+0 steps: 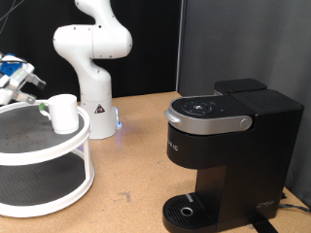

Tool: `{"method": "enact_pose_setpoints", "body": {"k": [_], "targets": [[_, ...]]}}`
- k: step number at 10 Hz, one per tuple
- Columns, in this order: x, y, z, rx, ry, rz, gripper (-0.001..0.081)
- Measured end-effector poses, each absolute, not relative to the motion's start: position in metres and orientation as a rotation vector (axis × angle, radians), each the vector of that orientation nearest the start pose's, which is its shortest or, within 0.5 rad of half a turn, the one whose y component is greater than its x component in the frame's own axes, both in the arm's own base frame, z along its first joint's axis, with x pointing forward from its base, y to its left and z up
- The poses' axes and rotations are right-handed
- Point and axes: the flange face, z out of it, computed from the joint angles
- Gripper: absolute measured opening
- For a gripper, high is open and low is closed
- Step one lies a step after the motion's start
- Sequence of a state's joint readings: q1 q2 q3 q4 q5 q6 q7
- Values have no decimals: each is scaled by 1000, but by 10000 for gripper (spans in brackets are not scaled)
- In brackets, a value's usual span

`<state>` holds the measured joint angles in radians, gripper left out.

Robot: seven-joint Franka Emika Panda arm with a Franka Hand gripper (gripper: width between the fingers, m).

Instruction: Make a cup of coffee with the keurig machine

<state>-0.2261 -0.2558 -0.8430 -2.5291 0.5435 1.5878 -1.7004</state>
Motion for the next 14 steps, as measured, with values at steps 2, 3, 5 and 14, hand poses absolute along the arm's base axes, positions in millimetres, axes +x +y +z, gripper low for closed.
{"method": "enact_pose_setpoints", "body": {"k": [2, 3, 5, 14], "targets": [[226, -276, 312, -2129, -526, -542, 808], [223, -274, 303, -2140, -528, -504, 808], [218, -271, 291, -2148, -525, -467, 808], [216, -267, 285, -2127, -512, -509, 176]]}}
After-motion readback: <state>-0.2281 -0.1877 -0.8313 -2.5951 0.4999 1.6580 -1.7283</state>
